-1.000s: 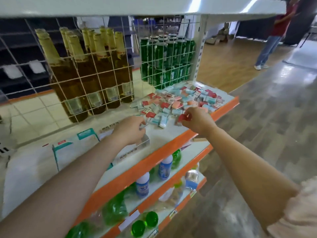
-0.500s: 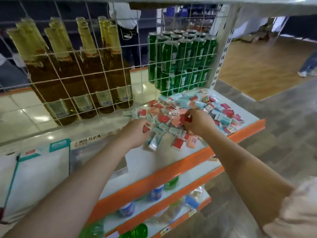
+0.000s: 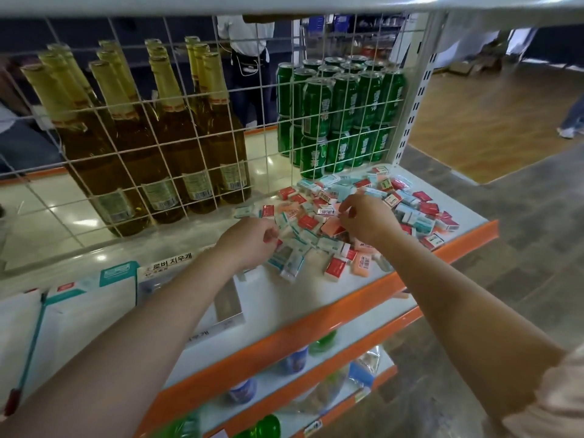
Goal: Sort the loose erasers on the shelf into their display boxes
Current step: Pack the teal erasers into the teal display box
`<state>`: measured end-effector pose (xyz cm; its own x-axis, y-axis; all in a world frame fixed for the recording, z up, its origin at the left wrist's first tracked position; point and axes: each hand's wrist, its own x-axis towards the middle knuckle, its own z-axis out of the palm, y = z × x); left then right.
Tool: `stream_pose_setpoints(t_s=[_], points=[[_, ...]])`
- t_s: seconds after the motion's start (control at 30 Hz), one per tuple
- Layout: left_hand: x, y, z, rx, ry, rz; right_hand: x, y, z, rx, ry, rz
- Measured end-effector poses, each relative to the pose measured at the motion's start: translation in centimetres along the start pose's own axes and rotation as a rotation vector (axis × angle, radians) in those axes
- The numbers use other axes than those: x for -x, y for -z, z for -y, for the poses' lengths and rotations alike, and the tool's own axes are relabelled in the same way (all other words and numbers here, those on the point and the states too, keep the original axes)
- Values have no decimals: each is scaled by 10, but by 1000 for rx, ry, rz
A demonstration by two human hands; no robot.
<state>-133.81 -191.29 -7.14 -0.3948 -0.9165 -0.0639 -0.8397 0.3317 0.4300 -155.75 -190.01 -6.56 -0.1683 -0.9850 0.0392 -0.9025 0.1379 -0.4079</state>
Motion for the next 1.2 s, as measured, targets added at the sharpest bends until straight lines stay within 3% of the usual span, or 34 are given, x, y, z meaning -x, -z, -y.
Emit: stream_pose_setpoints(t_s=[0.23, 0.57, 0.73, 1.2], points=[[23, -13, -2, 3, -43, 7, 29, -14, 1, 43, 48, 15], [35, -42, -21, -24, 130, -100, 45, -13, -18, 51, 27, 67], [30, -50, -20, 72, 246, -159, 38, -10, -21, 36, 54, 59], [19, -67, -33, 61, 330, -211, 16, -16, -26, 103, 124, 122]])
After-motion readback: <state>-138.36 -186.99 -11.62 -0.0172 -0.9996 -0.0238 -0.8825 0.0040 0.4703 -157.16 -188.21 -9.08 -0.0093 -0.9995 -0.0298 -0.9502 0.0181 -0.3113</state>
